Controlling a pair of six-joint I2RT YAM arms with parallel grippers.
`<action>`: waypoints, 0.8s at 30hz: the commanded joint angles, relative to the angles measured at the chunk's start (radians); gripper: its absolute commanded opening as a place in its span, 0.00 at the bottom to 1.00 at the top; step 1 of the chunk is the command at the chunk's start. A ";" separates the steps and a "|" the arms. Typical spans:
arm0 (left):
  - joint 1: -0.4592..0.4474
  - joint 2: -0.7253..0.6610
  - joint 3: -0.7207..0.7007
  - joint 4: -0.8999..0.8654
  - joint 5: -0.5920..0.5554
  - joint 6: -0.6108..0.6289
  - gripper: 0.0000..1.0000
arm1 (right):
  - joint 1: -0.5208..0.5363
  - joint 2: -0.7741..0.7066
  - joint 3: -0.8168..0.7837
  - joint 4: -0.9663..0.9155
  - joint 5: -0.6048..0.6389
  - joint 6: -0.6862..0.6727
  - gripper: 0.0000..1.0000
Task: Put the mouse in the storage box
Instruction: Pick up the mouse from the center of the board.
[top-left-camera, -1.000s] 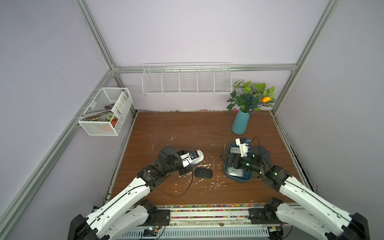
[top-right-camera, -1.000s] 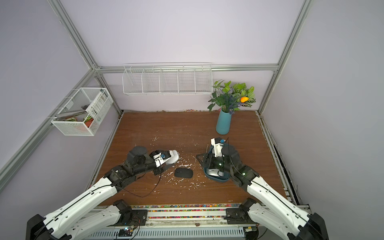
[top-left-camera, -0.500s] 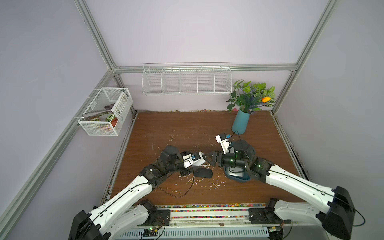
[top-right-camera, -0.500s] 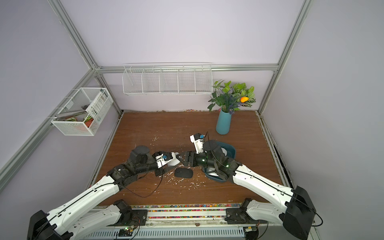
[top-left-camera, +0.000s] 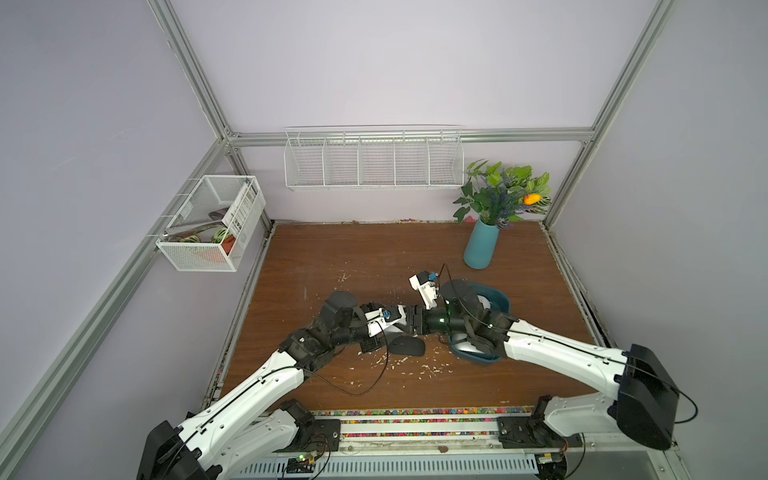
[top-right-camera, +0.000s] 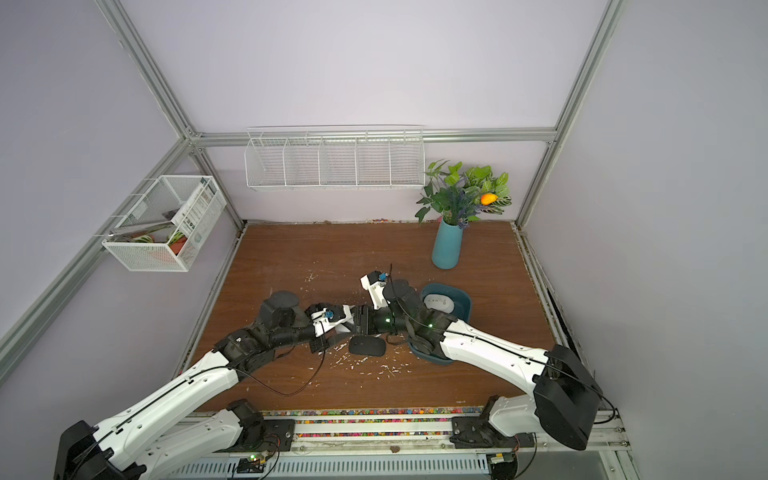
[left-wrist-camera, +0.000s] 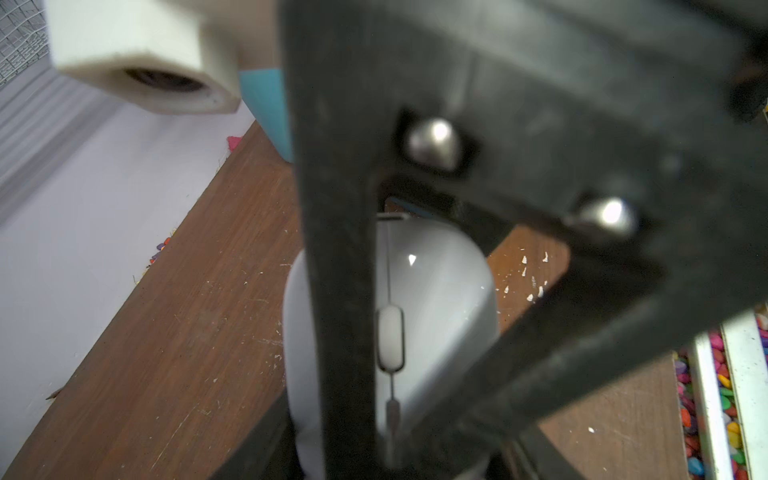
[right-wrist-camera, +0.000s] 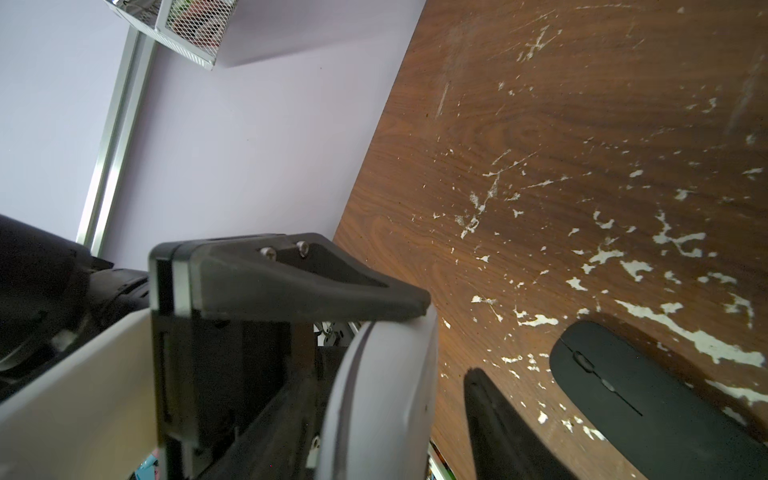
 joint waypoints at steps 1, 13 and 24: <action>-0.002 -0.010 0.019 0.012 0.021 -0.008 0.33 | 0.011 0.036 0.030 0.043 -0.020 0.019 0.58; -0.002 -0.019 0.011 0.019 0.022 -0.018 0.41 | 0.011 0.068 0.040 0.055 -0.020 0.013 0.25; -0.002 -0.053 -0.027 0.073 -0.034 -0.055 1.00 | -0.060 0.032 0.006 0.034 -0.007 0.003 0.19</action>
